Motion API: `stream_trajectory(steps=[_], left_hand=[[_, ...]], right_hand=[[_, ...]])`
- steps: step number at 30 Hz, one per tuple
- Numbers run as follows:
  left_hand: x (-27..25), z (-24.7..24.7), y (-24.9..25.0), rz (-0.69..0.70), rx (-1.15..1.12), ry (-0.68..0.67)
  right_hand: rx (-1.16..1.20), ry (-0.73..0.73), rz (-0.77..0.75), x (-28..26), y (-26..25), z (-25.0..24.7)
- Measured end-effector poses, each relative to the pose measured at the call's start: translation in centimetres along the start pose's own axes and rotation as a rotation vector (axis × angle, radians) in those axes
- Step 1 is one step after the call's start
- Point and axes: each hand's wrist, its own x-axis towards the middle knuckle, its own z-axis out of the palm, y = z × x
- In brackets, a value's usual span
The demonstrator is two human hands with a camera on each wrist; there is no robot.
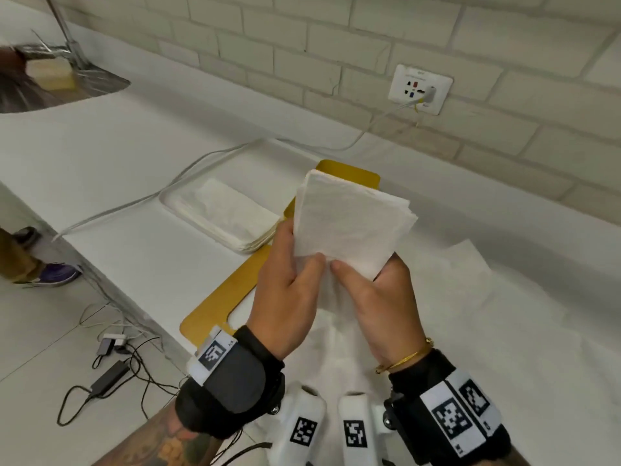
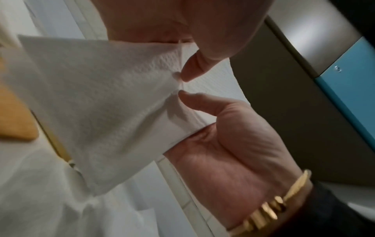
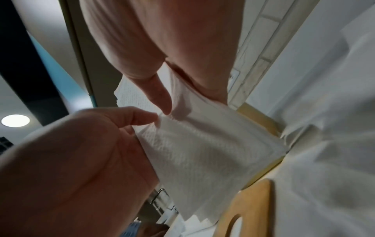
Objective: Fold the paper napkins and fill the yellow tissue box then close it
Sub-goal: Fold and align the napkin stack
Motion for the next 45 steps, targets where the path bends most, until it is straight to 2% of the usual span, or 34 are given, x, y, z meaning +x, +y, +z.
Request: stream_trajectory(steps=[2, 7, 13, 19, 26, 31, 34, 37, 39, 42, 45], left_hand=[[-0.9, -1.0, -0.7, -0.009, 0.042, 0.026], [-2.6, -1.9, -3.0, -0.131, 0.081, 0.003], [-1.0, -1.7, -0.7, -0.021, 0.005, 0.048], [-1.9, -1.6, -1.8, -0.083, 0.039, 0.020], [-1.3, -2.1, -0.1, 0.018, 0.009, -0.004], [-2.3, -2.1, -2.8, -0.114, 0.153, -0.113], [-2.0, -2.5, -3.8, -0.160, 0.203, -0.164], [-1.0, -2.7, -3.2, -0.186, 0.197, -0.209], [0.1, -2.6, -2.4, -0.181, 0.165, -0.215], [1.8, -2.5, -1.9, -0.188, 0.120, -0.219], [3.1, -2.4, -1.6, -0.213, 0.137, -0.287]], right_hand=[[0.006, -0.031, 0.041, -0.7, 1.0, 0.6], [-0.045, -0.061, 0.155, -1.6, 3.2, 2.0], [0.051, -0.060, -0.008, -0.5, 0.5, 1.4], [-0.036, -0.030, 0.005, -0.9, 2.3, 1.7], [0.012, 0.010, -0.026, -0.7, 0.3, 0.9], [-0.063, 0.010, 0.090, -0.9, 3.0, 1.0], [-0.020, 0.027, 0.121, 0.3, 2.9, 0.6], [0.094, 0.050, 0.096, 2.7, 1.2, -0.5], [0.121, 0.008, 0.082, 3.9, 0.6, -1.1], [0.047, -0.056, 0.118, 4.3, 1.0, -1.0], [-0.008, -0.051, 0.140, 4.8, 1.4, -0.7]])
